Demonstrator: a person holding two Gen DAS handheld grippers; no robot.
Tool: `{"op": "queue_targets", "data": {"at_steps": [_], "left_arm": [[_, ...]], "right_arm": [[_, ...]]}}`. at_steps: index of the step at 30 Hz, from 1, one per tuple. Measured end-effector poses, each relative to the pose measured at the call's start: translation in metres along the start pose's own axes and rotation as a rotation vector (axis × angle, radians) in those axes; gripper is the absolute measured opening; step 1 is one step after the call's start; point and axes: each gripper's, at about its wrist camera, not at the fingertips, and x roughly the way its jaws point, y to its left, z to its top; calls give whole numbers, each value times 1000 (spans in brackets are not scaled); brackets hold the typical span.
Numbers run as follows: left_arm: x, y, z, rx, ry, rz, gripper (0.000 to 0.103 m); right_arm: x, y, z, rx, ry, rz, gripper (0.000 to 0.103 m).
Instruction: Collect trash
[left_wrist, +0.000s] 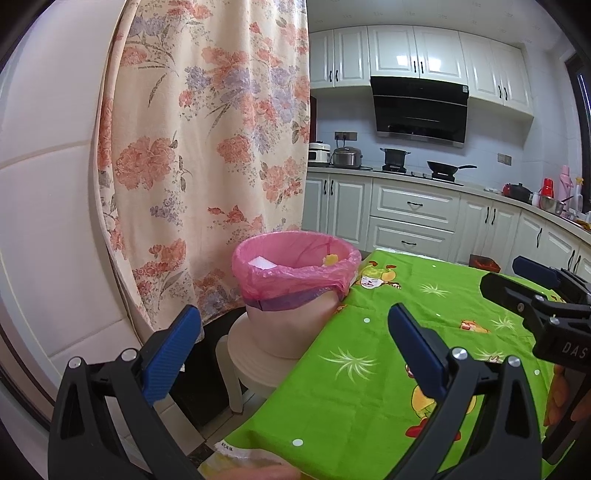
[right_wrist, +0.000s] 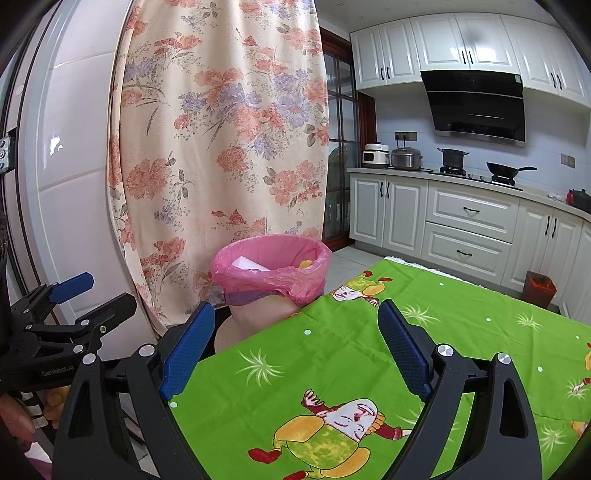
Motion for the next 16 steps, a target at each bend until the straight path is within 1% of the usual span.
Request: {"op": "queue_targets", "data": {"at_steps": [7,16], "left_arm": [[3,4,-3,-23,28,4,98],[4,4,-4,-15,24,-2,98]], "right_arm": [[0,0,0,0,1,0,84],[-1,0,0,2,1,0,84]]}}
